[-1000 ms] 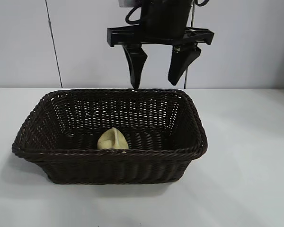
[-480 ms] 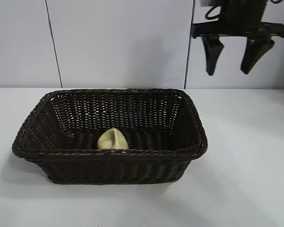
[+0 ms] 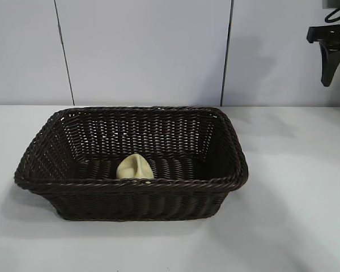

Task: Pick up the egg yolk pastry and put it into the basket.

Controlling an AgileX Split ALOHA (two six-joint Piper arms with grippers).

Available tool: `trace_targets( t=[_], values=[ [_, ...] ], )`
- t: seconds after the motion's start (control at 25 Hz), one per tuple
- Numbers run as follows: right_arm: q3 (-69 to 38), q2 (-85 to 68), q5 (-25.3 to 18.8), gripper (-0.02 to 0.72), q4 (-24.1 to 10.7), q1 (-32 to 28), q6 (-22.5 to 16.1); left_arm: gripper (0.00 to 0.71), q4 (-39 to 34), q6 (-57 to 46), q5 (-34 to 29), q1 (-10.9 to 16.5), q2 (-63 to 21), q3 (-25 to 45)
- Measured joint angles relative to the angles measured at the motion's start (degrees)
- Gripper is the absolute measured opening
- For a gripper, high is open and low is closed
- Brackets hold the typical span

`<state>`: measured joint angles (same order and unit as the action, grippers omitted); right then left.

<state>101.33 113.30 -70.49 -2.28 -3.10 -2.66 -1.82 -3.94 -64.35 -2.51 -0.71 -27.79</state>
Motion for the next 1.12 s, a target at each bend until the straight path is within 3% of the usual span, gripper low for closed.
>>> trace_targets(
  t=[0.36, 0.76, 1.12],
  values=[
    [-16.2, -10.6, 0.1, 0.519, 0.6, 0.0, 1.8, 0.605, 0.0, 0.0, 0.0, 0.0, 0.0, 0.0],
    [-39.5, -35.8, 0.3, 0.519, 1.0, 0.0, 2.1, 0.605, 0.0, 0.0, 0.0, 0.0, 0.0, 0.0],
    [-61.0, -62.7, 8.6, 0.519, 1.2, 0.0, 2.3, 0.605, 0.0, 0.0, 0.0, 0.0, 0.0, 0.0]
  ],
)
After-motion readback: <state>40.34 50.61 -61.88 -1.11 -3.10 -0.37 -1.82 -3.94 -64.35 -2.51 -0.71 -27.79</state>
